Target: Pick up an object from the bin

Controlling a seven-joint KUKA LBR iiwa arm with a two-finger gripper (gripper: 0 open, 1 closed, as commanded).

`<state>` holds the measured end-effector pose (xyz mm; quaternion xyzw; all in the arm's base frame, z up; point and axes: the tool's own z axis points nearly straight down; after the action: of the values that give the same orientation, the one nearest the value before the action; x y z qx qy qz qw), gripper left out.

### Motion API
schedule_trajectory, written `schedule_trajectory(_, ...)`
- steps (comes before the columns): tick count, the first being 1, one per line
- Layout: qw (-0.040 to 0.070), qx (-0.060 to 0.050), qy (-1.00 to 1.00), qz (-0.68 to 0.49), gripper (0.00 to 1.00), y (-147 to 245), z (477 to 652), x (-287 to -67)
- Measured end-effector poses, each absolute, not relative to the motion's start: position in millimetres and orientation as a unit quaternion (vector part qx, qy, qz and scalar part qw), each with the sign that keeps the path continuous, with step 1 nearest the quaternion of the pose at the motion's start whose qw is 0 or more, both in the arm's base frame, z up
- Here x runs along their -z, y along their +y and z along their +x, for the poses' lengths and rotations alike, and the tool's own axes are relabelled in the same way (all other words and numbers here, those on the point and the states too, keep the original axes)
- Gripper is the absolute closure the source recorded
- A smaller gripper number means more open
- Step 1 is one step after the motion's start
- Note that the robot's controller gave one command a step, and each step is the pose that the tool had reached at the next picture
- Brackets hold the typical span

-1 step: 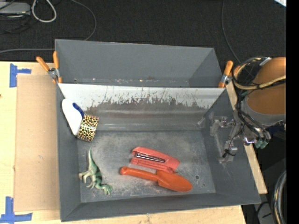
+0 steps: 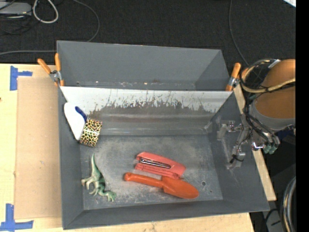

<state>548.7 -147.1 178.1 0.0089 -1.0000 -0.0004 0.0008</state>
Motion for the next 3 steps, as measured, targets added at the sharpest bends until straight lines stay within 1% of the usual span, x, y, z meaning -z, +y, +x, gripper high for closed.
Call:
schedule_trajectory(1, 0.006, 0.002, -0.999, -0.041, 0.0, -111.0, 508.8, -111.6)
schedule_trajectory(2, -0.006, 0.0, -0.999, -0.044, 0.0, -85.6, 526.7, -133.5)
schedule_trajectory(3, 0.006, 0.001, -1.0, -0.001, 0.0, -78.6, 500.8, -66.4)
